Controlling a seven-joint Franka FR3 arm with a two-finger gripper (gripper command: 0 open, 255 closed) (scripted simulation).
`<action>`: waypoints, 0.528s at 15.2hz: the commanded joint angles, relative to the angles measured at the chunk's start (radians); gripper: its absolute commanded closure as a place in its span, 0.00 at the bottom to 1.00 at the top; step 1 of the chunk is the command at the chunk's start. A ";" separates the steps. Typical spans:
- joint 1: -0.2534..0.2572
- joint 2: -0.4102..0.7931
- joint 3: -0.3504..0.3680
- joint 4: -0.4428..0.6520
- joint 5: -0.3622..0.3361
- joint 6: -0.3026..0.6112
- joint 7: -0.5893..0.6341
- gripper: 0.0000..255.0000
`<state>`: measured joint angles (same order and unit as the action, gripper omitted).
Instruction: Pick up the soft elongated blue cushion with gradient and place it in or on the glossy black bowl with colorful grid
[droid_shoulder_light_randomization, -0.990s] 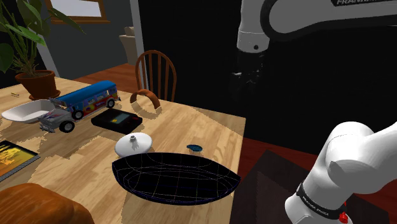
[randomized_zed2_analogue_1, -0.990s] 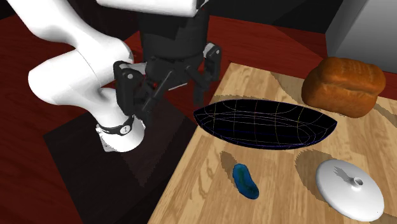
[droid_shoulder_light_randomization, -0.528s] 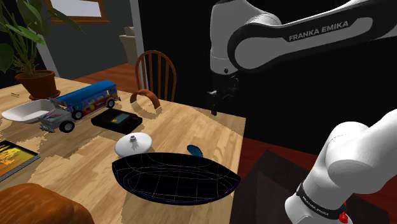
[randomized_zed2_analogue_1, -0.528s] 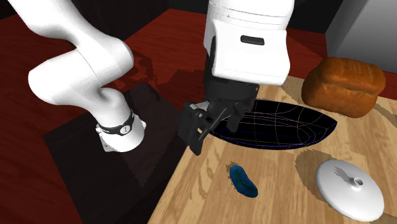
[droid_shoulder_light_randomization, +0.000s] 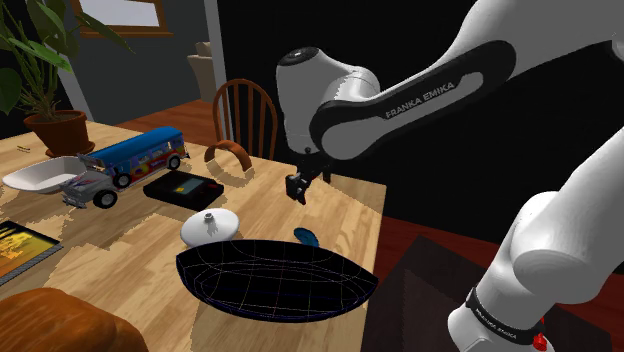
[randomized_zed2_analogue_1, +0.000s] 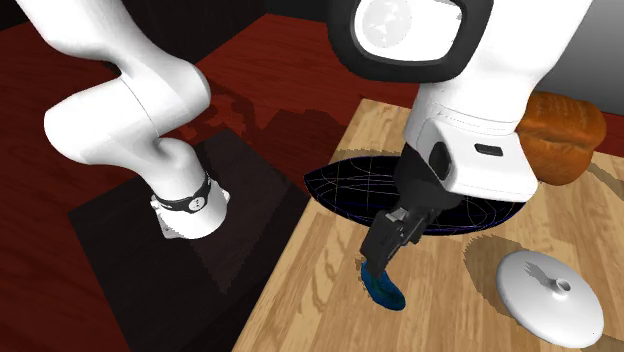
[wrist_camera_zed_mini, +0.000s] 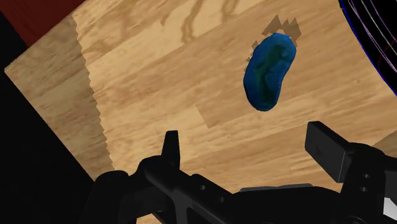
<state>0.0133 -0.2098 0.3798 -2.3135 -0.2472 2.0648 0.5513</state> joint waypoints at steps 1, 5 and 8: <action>-0.004 0.075 0.025 0.025 -0.056 0.031 0.054 0.00; 0.001 0.217 0.053 0.097 -0.167 0.055 0.152 0.00; -0.004 0.238 0.046 0.079 -0.188 0.091 0.165 0.00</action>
<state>0.0111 0.0181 0.4276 -2.2302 -0.4247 2.1428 0.7100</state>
